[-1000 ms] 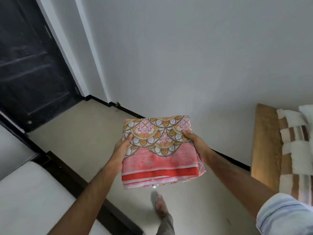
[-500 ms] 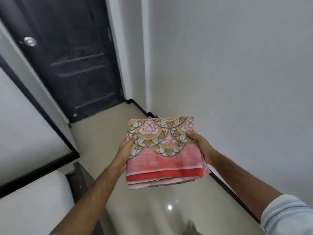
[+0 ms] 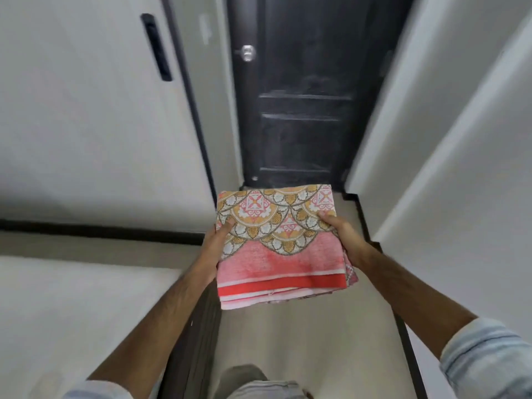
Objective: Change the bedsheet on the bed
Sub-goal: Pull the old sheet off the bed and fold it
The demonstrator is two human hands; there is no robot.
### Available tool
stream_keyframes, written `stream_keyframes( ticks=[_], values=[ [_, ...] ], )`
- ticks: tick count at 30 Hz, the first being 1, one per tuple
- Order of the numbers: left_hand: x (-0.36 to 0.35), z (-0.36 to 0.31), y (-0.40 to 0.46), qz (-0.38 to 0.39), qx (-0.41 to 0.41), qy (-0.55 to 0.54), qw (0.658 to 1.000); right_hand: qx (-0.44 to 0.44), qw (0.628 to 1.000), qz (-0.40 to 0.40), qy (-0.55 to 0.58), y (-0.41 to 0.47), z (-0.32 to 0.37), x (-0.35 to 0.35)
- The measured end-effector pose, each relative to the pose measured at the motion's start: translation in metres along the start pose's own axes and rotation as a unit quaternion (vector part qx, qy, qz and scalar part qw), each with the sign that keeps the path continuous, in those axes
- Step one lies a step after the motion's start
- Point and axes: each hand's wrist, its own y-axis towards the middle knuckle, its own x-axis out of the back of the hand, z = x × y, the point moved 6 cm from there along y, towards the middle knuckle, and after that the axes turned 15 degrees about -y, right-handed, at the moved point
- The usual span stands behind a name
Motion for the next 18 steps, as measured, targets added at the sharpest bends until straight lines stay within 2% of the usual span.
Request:
stream_keyframes(
  ticks=[6,12,18],
  values=[
    [0.079,-0.056,0.074,-0.129,-0.052,-0.087,0.986,0.004,0.99,0.106,-0.09,0.166,0.058,-0.078],
    [0.17,-0.121,0.132,-0.217,-0.096,-0.122,0.964,0.023,0.968,0.176,-0.179,0.292,0.114,-0.188],
    [0.255,-0.188,0.165,-0.316,-0.152,-0.16,0.923,0.042,0.934,0.257,-0.243,0.393,0.164,-0.316]
  ],
)
